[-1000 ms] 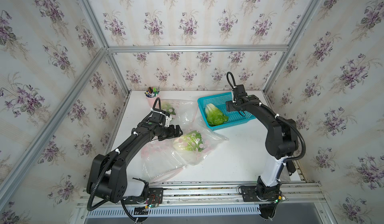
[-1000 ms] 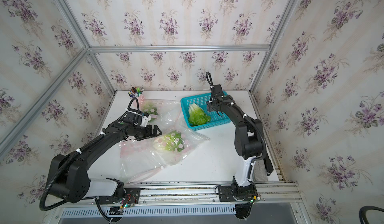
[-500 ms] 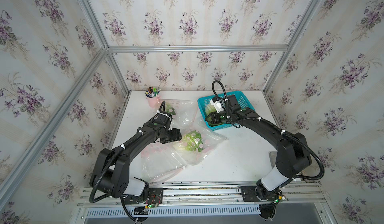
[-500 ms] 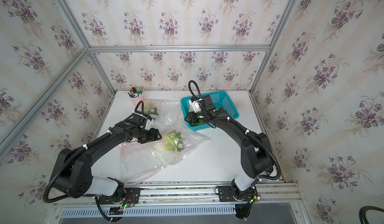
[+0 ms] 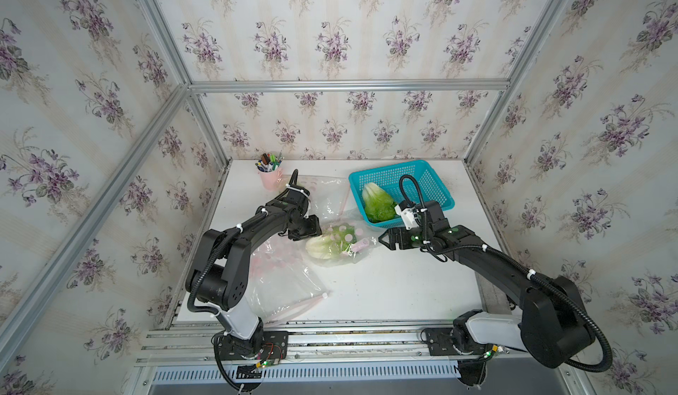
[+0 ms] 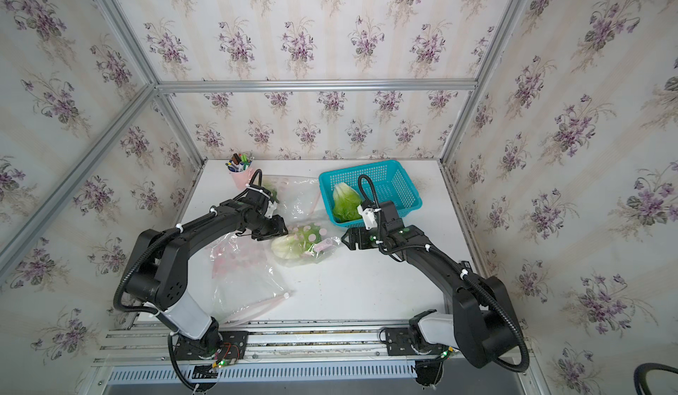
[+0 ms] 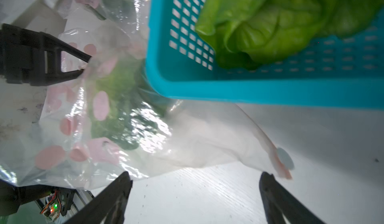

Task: Open the zip-top bag and take out the chinese cabbages
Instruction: Adjust the zipper food storage bag at the center of the board.

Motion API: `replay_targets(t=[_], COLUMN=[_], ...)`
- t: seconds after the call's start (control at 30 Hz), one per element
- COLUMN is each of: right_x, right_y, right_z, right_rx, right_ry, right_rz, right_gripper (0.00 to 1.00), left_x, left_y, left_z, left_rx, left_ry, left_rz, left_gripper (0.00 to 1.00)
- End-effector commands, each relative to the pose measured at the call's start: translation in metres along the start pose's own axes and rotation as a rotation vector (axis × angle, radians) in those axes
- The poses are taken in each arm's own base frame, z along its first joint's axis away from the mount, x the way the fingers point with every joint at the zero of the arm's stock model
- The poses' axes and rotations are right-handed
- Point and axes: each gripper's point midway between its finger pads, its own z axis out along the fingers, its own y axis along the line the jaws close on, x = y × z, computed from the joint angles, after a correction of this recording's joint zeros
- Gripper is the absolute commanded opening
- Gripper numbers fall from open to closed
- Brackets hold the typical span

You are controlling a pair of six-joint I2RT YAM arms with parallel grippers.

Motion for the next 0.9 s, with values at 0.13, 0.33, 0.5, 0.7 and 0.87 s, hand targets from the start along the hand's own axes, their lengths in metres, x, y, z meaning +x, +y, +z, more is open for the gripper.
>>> replay_targets(t=[0.13, 0.33, 0.5, 0.7, 0.87], right_x=[-0.01, -0.005, 0.017, 0.037, 0.036], right_y=[-0.05, -0.052, -0.051, -0.031, -0.014], right_z=[-0.012, 0.006, 0.013, 0.024, 0.033], right_rx=[0.015, -0.07, -0.121, -0.182, -0.242], right_ry=[-0.165, -0.153, -0.14, -0.112, -0.113], right_rz=[0.212, 0.257, 0.3, 0.289, 0.285], right_gripper=[1.0, 0.93, 0.78, 0.79, 0.73], left_x=[-0.049, -0.068, -0.057, -0.027, -0.003], left_y=[0.001, -0.012, -0.018, -0.042, -0.06], left_z=[-0.023, -0.063, -0.095, -0.12, -0.123], left_rx=[-0.058, -0.036, 0.001, 0.128, 0.156], left_ry=[-0.131, -0.252, -0.302, -0.311, -0.293], left_rz=[0.057, 0.097, 0.11, 0.146, 0.205], left_gripper=[0.5, 0.68, 0.99, 0.99, 0.99])
